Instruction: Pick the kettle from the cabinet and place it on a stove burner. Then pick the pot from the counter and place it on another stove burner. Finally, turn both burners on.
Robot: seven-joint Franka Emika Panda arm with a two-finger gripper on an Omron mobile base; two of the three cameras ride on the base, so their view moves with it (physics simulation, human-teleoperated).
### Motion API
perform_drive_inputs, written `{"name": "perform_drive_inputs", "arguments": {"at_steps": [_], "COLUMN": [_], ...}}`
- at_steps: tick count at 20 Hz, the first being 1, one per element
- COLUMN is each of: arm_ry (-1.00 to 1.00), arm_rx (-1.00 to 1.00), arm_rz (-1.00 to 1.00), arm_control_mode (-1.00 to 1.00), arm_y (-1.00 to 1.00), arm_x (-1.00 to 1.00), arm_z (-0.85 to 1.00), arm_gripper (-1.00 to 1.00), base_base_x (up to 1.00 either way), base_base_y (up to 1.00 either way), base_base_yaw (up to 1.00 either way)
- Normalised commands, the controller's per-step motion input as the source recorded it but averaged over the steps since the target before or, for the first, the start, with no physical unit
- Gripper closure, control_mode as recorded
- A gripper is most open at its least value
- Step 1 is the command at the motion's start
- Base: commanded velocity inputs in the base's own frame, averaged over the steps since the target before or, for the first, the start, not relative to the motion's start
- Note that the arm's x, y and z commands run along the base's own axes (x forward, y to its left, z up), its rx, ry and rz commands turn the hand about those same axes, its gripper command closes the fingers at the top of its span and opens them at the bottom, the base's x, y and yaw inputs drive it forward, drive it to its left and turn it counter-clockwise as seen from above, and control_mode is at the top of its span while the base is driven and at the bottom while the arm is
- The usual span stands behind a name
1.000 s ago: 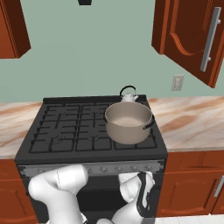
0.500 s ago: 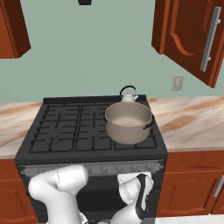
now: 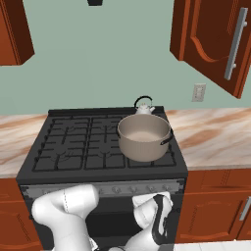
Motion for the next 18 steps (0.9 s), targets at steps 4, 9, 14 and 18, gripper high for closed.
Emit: {"name": "perform_drive_inputs", "arguments": {"at_steps": [4,9,14,18], "arm_ry": [-0.08,-0.09,-0.08,-0.09], "arm_rx": [-0.14,-0.13,-0.12,-0.12], "arm_rz": [0.04,0.04,0.04,0.04], "arm_control_mode": [-1.0,-1.0,-1.0,-1.0], "arm_y": [0.0,0.0,0.0,0.0], "arm_x": [0.0,0.0,0.0,0.0], "arm_z": [0.08,0.07,0.12,0.14], "arm_gripper": [1.0,1.0,1.0,1.0], "base_base_x": [0.0,0.0,0.0,0.0], "base_base_y": [0.0,0.0,0.0,0.0], "base_base_yaw": [0.0,0.0,0.0,0.0]}}
